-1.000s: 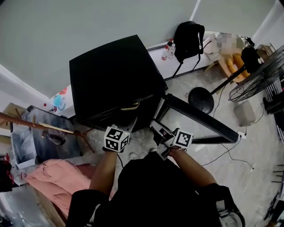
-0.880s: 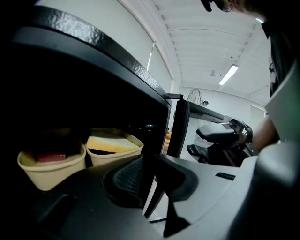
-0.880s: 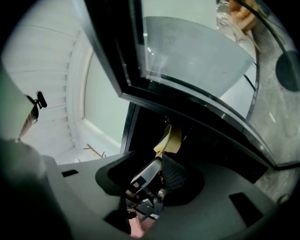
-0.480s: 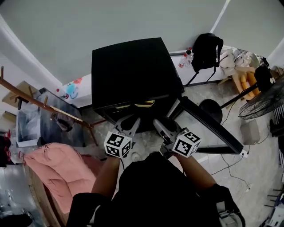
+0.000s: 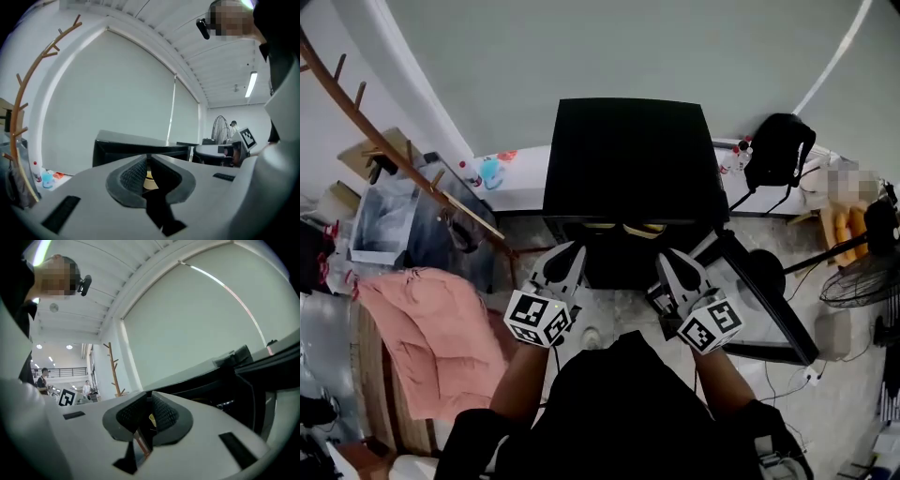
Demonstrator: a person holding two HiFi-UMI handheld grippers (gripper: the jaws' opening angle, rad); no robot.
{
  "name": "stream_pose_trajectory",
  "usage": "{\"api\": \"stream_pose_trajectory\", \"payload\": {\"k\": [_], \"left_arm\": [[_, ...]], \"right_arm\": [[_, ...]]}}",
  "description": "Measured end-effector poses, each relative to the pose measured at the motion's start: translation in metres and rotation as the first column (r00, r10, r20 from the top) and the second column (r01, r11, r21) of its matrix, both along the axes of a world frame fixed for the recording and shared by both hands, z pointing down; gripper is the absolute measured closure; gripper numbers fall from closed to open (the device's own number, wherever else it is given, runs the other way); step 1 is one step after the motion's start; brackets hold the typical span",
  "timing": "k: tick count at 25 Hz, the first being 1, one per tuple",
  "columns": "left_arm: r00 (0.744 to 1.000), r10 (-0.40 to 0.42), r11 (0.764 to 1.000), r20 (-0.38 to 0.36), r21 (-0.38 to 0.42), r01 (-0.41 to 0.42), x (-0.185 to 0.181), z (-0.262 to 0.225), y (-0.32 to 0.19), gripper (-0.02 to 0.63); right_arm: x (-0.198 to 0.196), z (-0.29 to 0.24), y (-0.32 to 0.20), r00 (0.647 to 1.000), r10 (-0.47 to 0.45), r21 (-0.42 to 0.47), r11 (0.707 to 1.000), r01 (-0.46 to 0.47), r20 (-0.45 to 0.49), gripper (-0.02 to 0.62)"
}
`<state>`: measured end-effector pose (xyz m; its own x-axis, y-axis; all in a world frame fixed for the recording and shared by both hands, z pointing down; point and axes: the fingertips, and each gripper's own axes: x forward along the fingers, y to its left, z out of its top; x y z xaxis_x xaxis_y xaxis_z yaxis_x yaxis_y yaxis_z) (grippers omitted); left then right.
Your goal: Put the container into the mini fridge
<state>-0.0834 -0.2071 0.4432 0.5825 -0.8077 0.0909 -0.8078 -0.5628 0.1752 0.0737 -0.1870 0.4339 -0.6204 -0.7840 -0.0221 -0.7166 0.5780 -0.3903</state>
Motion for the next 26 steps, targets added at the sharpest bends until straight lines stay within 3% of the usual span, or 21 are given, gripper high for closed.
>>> {"api": "stream_pose_trajectory", "payload": {"k": [4, 13, 26], "left_arm": [[0.998, -0.061, 0.997, -0.001, 0.055, 0.061, -0.019, -0.022, 0.002, 0.565], [0.997, -0.079, 0.992, -0.008, 0.098, 0.079, -0.027, -0.034, 0.008, 0.565], [0.998, -0.06, 0.996, -0.037, 0.062, 0.062, -0.019, -0.024, 0.014, 0.565]], "right_arm": [[-0.009, -0.008, -0.002, 0.999, 0.008, 0.045, 0.999, -0.006, -0.04, 0.552], [-0.008, -0.015, -0.002, 0.997, 0.056, 0.067, 0.996, -0.053, -0.052, 0.558], [0.007, -0.009, 0.008, 0.993, 0.096, 0.041, 0.995, -0.093, -0.064, 0.56]]}}
